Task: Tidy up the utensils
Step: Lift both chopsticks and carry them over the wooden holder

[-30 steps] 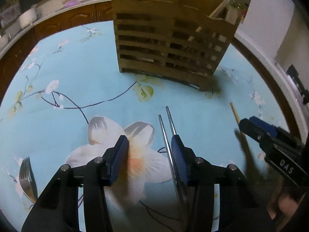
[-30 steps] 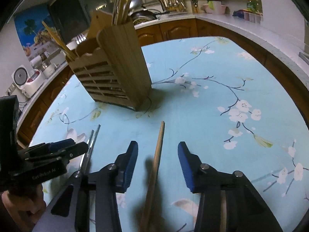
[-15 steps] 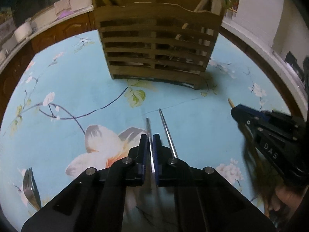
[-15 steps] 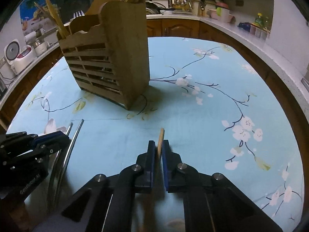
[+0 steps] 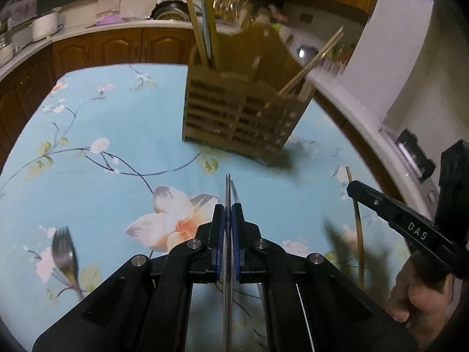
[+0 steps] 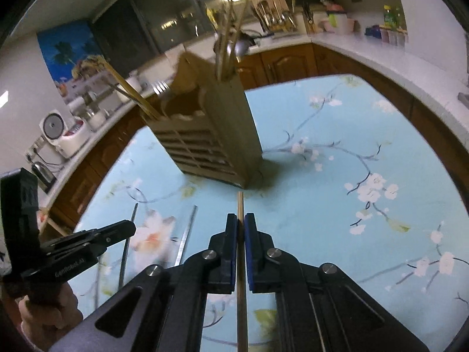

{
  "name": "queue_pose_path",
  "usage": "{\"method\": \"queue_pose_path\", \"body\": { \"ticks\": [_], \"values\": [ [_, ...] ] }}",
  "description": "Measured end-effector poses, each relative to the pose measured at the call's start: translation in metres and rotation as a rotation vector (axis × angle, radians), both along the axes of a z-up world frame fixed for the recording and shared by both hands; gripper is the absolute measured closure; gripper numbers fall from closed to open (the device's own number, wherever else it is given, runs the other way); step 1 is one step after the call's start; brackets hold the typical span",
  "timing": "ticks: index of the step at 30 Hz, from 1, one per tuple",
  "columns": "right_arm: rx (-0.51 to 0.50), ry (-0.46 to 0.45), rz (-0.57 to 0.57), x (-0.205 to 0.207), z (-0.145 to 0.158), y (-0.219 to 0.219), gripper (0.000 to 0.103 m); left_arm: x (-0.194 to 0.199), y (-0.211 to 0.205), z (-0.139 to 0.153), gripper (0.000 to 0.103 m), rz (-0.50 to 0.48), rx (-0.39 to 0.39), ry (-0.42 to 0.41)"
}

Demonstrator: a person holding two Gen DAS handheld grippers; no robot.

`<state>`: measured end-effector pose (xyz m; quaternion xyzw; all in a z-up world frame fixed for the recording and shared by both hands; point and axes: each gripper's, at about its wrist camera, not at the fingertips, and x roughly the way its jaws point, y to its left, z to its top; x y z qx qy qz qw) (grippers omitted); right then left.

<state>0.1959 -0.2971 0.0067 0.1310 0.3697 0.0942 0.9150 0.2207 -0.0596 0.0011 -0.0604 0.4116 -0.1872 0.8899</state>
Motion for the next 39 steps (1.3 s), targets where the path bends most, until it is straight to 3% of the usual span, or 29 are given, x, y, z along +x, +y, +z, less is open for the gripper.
{"method": "queue_pose_path", "body": {
  "ticks": [10,19,39],
  "values": [
    [0.022,-0.138,0.008,-0.036,0.058,0.005,0.098,-0.038,0.022,0.055,0.099,-0.001,-0.062,-0.1],
    [0.035,-0.253,0.012,-0.053,0.099,0.007,0.098,-0.053,0.037,0.087,0.099,0.01,-0.09,-0.177],
    [0.054,-0.316,-0.01,-0.046,0.104,0.002,0.098,-0.049,0.039,0.103,0.099,0.017,-0.1,-0.221]
  ]
}}
